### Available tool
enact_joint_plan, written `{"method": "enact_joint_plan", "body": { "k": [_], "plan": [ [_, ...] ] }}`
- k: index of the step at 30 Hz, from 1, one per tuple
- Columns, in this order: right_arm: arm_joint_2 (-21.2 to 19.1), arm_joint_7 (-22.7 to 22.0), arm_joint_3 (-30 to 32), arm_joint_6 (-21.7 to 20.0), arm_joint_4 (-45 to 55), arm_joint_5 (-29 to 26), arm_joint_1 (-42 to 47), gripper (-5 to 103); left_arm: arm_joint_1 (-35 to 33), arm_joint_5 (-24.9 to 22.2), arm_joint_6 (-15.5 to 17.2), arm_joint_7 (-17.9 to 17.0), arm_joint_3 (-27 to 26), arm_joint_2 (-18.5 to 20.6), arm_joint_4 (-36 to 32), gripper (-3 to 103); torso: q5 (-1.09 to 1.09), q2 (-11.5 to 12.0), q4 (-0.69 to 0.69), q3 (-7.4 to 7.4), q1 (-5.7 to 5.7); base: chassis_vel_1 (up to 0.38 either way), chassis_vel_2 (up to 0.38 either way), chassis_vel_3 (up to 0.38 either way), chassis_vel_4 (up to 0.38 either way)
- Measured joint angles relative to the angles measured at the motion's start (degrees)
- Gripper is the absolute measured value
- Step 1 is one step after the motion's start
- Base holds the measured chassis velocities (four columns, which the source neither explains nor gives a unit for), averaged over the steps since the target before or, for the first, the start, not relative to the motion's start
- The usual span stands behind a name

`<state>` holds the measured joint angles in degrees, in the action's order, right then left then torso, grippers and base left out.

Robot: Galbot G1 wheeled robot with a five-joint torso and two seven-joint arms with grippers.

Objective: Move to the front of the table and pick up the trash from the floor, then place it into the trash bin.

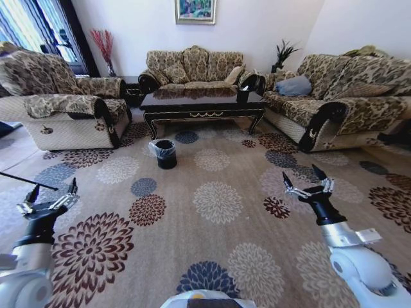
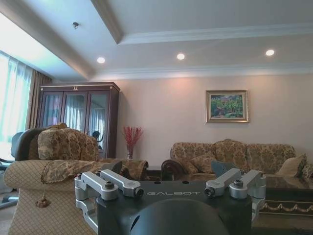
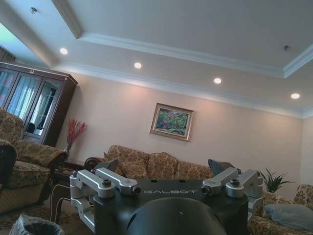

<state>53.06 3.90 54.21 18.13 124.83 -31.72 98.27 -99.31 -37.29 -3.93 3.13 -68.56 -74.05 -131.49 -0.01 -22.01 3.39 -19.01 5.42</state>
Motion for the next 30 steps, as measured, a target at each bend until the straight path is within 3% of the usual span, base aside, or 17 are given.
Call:
{"method": "enact_joint_plan", "body": {
  "k": [7, 15, 30],
  "plan": [
    [-0.8, -2.3, 1.1, -2.7, 1.2, 0.0, 0.4, 100, -0.9, 1.2, 0.1, 0.2, 0.0, -0.7, -1.0, 100, 0.01, -1.6, -0.01, -1.16, 0.49, 0.000, 0.000, 0.000, 0.000],
    [-1.6, -6.3, 3.1, -8.1, 3.7, -0.6, 1.4, 100, -0.9, 1.0, 3.0, 0.8, -1.9, -0.2, -1.7, 100, 0.00, -3.5, 0.00, -2.32, 1.21, 0.000, 0.000, 0.000, 0.000],
    [-2.2, -6.1, 4.8, -8.4, 4.1, -0.6, 2.0, 100, -1.0, 1.3, 5.0, 1.6, -2.3, 0.0, -2.1, 100, 0.01, -6.8, 0.00, -4.33, 2.45, 0.000, 0.000, 0.000, 0.000]
  ]
}}
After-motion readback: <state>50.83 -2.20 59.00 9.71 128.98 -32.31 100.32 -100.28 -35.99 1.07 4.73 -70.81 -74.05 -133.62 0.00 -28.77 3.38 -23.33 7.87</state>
